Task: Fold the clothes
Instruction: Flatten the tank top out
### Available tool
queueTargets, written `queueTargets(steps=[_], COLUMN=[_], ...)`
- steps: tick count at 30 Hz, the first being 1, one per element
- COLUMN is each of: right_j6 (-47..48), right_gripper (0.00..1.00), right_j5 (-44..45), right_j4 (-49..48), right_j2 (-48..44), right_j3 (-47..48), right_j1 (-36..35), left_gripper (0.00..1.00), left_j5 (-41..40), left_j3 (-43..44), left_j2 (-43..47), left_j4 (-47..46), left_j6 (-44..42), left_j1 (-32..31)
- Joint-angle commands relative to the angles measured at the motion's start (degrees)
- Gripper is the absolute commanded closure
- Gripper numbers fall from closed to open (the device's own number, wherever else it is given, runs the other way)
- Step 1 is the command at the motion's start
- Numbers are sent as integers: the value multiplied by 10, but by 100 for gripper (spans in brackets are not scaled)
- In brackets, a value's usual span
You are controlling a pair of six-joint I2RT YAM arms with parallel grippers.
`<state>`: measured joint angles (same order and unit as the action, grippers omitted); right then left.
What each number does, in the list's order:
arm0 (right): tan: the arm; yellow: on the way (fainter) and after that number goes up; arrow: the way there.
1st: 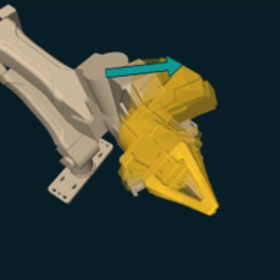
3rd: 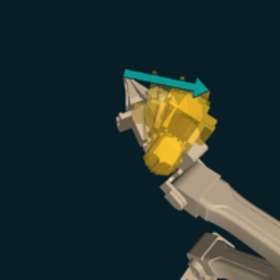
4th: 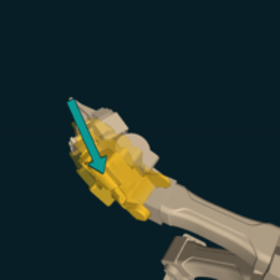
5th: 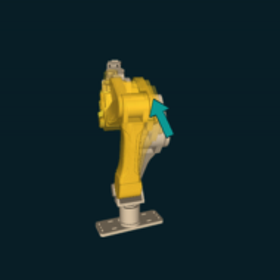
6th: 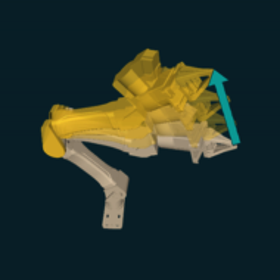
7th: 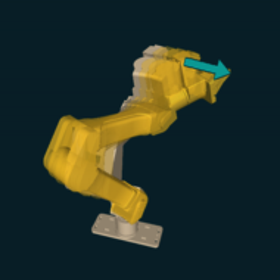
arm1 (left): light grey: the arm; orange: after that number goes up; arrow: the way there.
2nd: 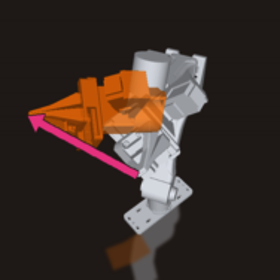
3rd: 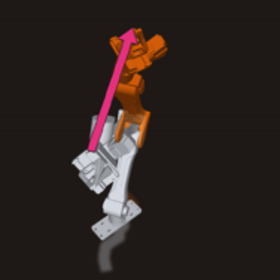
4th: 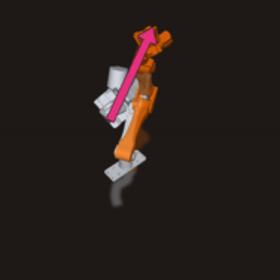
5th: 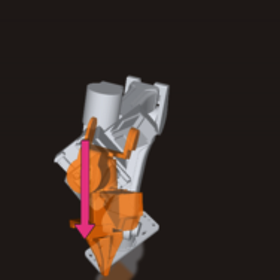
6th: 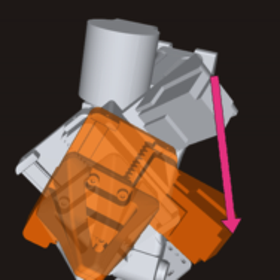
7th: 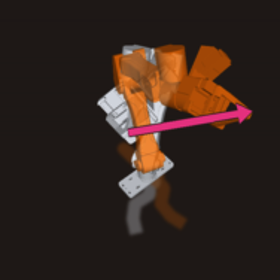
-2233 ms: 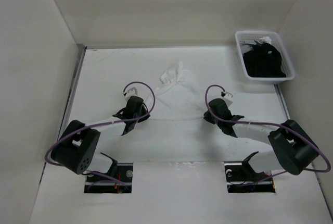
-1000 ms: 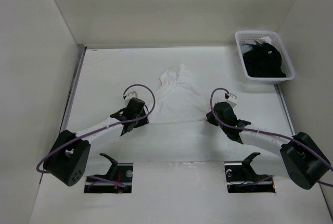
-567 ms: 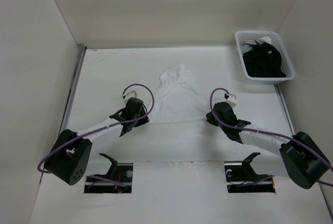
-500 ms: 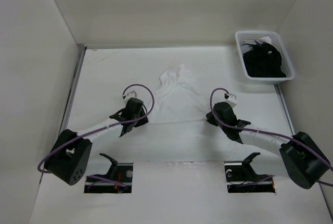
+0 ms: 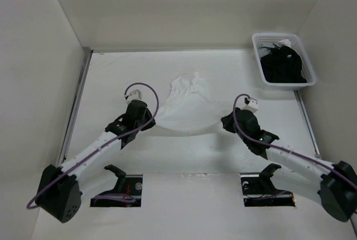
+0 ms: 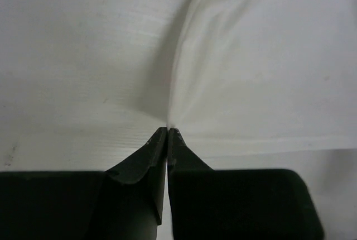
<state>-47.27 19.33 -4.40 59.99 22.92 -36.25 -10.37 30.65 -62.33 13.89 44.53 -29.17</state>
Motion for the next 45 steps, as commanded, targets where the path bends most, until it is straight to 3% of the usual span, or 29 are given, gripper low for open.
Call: queueTargets(steps=[1,7,12,16,20,26,33,40,45], right_j6=[29,108,196,221,220,179,167,177,174], right_gripper=[100,100,100,100,100,100,100,100,100], right_j5=[34,148,178,168,107,-29,-114,-127,-120], right_j4=[64,212,236,233,198,110,94,135,125], right_j2=[-102,-214,-195,-153,-100,33,216,234,178], right_j3=[62,235,389,460,464,443,594,706,645], right_j1=[-25,-101,-127,-129,-85,45,130,142,140], left_gripper=[100,100,100,100,99,99,99,99,99], left_j5=[-45,-112,-146,-149,-137,-106,-49,-18,-9], left_j3=[106,234,326,358,338,308,445,522,469], left_j2=[111,207,208,178,122,-5,-166,-168,-115], left_j4=[46,79,42,0,-41,-113,-136,-126,-134], left_j6=[-23,-49,-80,-89,-75,-40,-23,-24,-27], left_j1=[-2,-12,-24,-31,-14,59,130,152,158])
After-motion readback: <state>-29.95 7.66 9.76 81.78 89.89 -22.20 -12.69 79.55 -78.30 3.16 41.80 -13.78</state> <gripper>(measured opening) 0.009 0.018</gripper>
